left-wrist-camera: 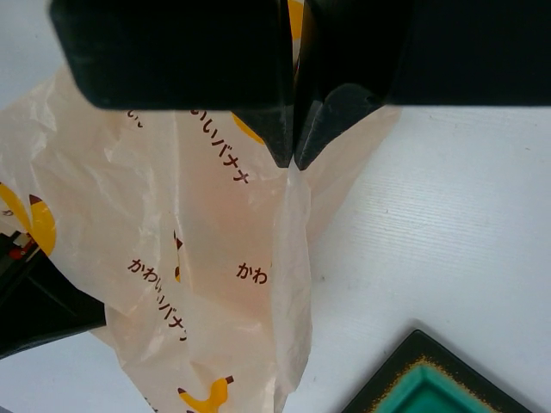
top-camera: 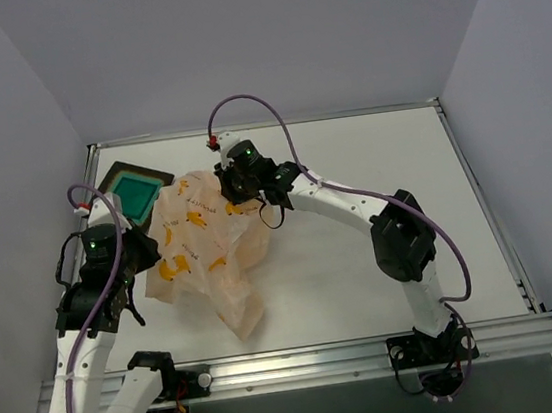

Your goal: Take the fake fruits out of the plastic bag

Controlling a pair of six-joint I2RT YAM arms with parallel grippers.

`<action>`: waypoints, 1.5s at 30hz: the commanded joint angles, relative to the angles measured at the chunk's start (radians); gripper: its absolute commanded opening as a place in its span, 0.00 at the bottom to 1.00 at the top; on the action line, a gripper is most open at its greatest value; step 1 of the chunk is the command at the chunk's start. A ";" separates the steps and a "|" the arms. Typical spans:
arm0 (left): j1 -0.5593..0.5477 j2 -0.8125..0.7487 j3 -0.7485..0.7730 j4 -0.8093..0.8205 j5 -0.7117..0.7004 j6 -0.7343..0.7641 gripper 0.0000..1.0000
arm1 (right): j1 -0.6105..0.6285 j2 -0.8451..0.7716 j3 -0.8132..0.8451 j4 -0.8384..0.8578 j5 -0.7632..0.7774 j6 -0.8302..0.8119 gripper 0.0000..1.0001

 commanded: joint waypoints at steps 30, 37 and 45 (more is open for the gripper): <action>-0.004 -0.041 -0.159 0.027 -0.033 -0.094 0.02 | 0.026 -0.325 -0.190 0.148 0.055 -0.003 0.00; -0.004 -0.024 -0.169 0.060 -0.023 -0.133 0.02 | -0.080 -0.131 -0.213 0.153 0.069 0.027 0.31; -0.004 0.048 -0.165 0.135 -0.024 -0.154 0.02 | -0.022 -0.376 -0.279 0.150 0.202 0.010 0.87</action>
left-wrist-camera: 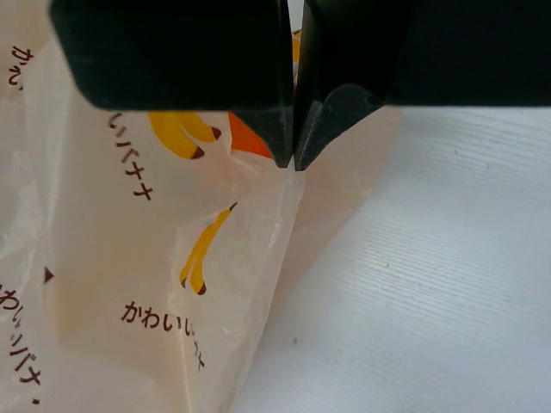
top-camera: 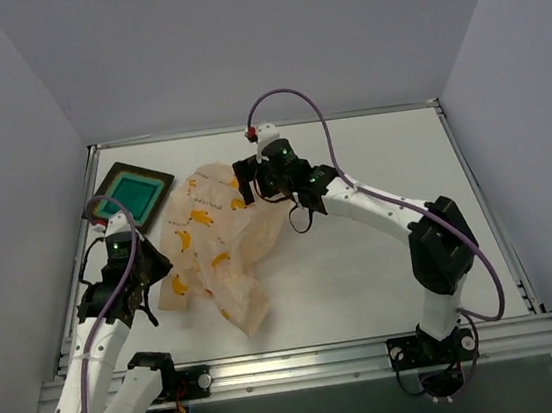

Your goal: Take the fake fruits out of the plastic bag

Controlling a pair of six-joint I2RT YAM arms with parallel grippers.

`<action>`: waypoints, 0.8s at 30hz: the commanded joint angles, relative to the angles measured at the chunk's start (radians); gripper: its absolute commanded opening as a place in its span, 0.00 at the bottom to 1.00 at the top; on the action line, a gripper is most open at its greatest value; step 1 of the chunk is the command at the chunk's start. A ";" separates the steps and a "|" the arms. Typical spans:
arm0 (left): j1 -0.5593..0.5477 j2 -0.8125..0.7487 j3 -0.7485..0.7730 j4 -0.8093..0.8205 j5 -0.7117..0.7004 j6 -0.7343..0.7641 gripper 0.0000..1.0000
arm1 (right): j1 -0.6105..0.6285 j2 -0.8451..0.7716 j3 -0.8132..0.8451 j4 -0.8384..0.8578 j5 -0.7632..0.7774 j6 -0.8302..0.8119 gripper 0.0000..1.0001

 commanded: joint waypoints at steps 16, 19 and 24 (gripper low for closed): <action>-0.002 0.170 0.153 0.135 -0.005 0.009 0.02 | 0.398 -0.555 -0.319 -0.039 0.423 -0.025 0.96; -0.002 0.176 0.167 0.141 -0.010 0.023 0.03 | 0.545 -0.500 -0.296 -0.053 0.422 -0.027 0.95; -0.002 0.205 0.196 0.176 -0.004 0.037 0.02 | 0.687 -0.377 -0.253 -0.061 0.502 -0.011 1.00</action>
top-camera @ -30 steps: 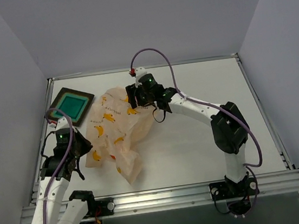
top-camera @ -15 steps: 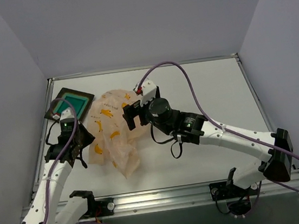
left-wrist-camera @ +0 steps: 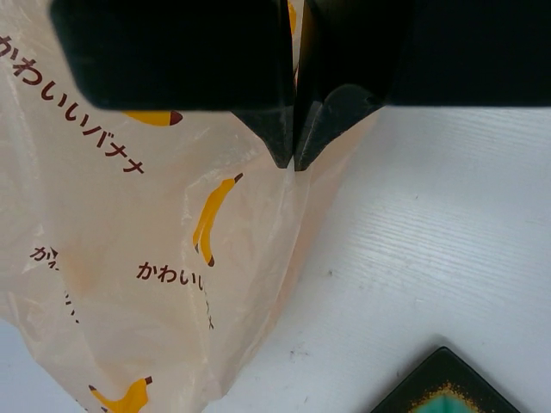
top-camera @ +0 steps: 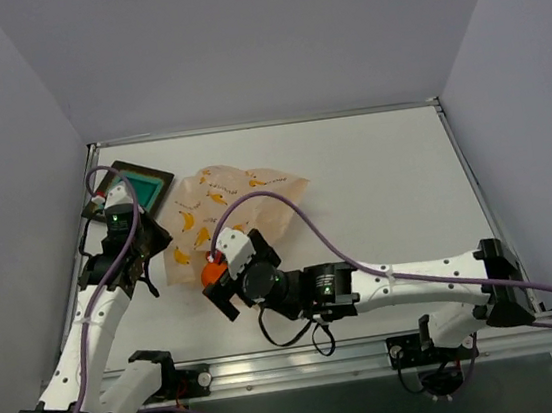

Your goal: Take the fake fruits out of the plastic bag

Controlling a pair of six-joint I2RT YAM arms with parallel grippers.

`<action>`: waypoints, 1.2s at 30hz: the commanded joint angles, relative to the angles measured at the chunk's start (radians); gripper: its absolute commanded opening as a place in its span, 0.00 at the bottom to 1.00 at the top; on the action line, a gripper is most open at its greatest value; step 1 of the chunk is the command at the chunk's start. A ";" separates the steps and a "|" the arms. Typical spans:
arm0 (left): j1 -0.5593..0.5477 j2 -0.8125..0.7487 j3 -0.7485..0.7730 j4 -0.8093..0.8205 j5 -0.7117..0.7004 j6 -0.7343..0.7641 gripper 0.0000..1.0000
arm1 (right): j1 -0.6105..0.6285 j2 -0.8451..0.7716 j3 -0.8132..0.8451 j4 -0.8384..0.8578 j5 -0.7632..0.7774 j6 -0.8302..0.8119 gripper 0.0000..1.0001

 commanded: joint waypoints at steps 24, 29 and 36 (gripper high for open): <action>-0.169 -0.201 0.223 -0.281 -0.112 0.189 0.15 | -0.054 0.127 -0.048 0.028 0.313 0.088 0.00; -0.224 -0.316 0.113 -0.327 0.177 0.053 0.02 | -0.139 0.089 -0.080 0.083 0.190 0.091 0.00; -0.344 -0.343 -0.057 -0.214 0.155 -0.052 0.02 | -0.215 0.055 -0.094 0.123 0.054 0.088 0.00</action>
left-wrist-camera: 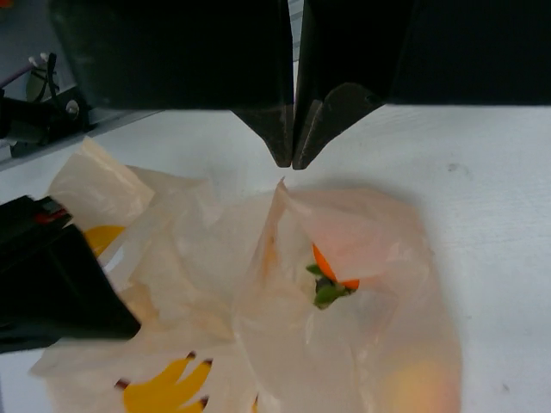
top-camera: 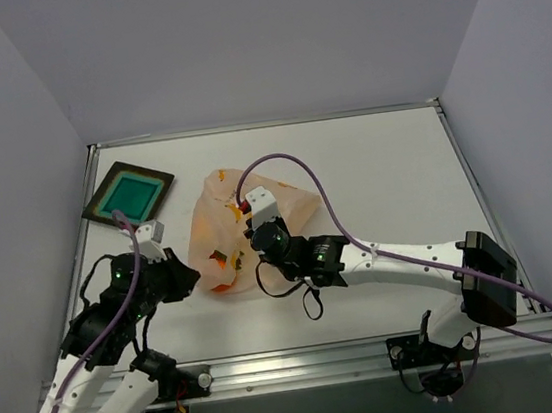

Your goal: Take the fake fruits out of the plastic bag

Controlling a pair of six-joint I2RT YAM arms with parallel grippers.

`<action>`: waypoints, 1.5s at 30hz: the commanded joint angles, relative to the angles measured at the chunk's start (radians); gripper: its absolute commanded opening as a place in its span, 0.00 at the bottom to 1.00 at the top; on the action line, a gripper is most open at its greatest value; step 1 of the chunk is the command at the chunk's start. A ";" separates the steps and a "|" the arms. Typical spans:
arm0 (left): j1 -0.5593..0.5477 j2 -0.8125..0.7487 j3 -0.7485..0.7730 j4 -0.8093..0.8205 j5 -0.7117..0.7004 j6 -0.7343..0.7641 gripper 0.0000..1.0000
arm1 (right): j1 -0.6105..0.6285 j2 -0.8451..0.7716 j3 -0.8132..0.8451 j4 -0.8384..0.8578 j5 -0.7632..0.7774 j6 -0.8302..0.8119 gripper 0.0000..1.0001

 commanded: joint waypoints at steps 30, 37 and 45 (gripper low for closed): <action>-0.531 0.552 -0.136 0.460 -0.829 -0.076 0.42 | -0.112 -0.184 -0.162 0.132 -0.271 0.063 0.00; -0.425 0.591 -0.136 0.463 -0.830 -0.025 0.61 | -0.115 -0.207 -0.193 0.145 -0.273 0.077 0.00; -0.332 0.635 -0.178 0.513 -0.643 -0.011 0.72 | -0.119 -0.207 -0.203 0.151 -0.276 0.080 0.00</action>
